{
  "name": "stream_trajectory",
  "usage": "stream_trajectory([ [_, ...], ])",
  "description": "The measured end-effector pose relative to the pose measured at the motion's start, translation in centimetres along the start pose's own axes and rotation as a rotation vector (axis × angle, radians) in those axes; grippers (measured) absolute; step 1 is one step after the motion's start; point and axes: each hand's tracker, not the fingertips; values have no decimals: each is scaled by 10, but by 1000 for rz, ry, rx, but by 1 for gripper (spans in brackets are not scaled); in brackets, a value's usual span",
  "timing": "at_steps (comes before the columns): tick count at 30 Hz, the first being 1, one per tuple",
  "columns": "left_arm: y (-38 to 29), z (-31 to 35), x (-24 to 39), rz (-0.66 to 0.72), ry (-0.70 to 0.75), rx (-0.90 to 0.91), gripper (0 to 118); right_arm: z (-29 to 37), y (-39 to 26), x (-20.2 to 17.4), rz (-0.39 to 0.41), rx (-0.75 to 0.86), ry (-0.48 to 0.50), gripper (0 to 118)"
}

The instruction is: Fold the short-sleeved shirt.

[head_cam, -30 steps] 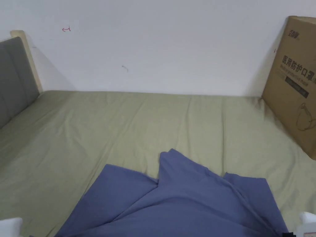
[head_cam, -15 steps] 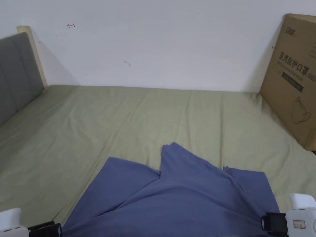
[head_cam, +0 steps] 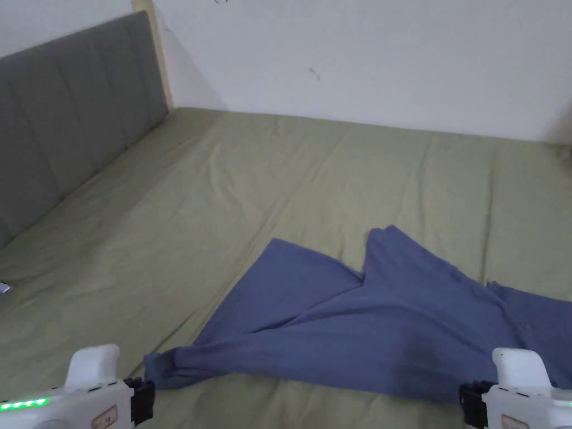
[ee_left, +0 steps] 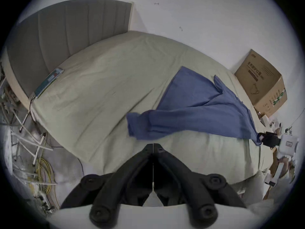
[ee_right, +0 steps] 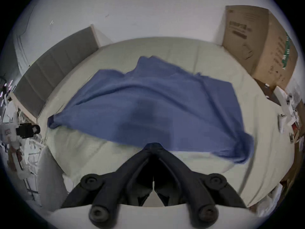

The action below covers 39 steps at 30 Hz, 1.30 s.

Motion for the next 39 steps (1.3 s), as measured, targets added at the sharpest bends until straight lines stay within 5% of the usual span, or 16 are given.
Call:
stream_trajectory([
  [3, 4, -5, -21, 19, 48, 6, 5, -14, 0, -18, 25, -42, 24, 0],
  [7, 21, -27, -48, 47, 100, 27, 86, -24, -3, -36, 86, -93, 63, 0],
  [9, 31, -42, -54, 47, 92, 23, 92, -28, -5, -42, 106, -104, 49, 0],
  [15, 50, -99, -57, 71, -6, -38, 92, -32, -11, -37, 90, -133, 41, 0],
  [17, 51, -108, -49, 84, -57, -65, 83, -34, -13, -33, 87, -151, 26, 0],
  [18, 49, -115, -49, 104, -100, -89, 55, -36, -14, -30, 85, -159, 17, 0],
  [19, 48, -121, -49, 129, -106, -114, 5, -38, -14, -28, 82, -169, 11, 0],
  [27, 48, -98, -20, 33, -41, -99, 5, -28, -5, -8, 38, -173, 7, 0],
  [32, 51, -83, -11, -2, -38, -92, 5, -16, 42, 32, -96, -72, 65, 0],
  [33, 54, -81, -13, -2, -40, -95, 5, -18, 60, 44, -126, -72, 61, 14],
  [34, 56, -80, -13, -4, -38, -95, 5, -25, 78, 56, -123, -70, 44, 62],
  [35, 56, -78, -12, -5, -39, -94, 5, -31, 96, 66, -107, -54, 29, 86],
  [39, 61, -74, -8, 13, -36, -108, 5, -74, 176, 102, -51, -37, -53, 85],
])
